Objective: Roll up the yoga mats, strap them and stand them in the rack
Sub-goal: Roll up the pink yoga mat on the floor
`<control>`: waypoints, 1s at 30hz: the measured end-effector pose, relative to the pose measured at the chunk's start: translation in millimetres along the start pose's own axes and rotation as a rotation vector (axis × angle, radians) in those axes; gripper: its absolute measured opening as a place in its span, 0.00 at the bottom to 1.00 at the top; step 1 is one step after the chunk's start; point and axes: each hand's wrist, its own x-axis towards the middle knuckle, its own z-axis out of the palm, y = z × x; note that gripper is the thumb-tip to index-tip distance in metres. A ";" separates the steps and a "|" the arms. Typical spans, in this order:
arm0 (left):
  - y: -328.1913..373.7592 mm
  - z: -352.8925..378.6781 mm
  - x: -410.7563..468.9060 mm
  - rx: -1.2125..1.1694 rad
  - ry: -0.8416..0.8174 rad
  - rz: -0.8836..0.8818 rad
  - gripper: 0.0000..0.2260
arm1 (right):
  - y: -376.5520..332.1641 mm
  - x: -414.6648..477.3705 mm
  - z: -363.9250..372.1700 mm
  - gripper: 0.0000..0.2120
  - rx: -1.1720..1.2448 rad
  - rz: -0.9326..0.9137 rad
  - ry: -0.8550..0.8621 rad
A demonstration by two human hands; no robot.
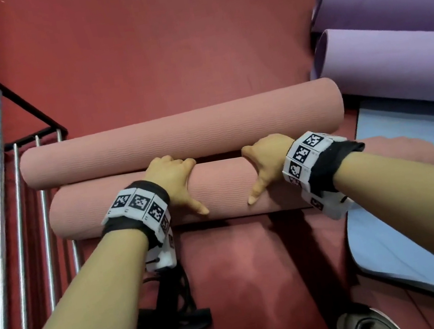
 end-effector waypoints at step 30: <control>-1.2 1.8 -5.4 -0.024 0.170 0.072 0.52 | 6.0 -7.5 6.1 0.46 0.092 0.051 0.041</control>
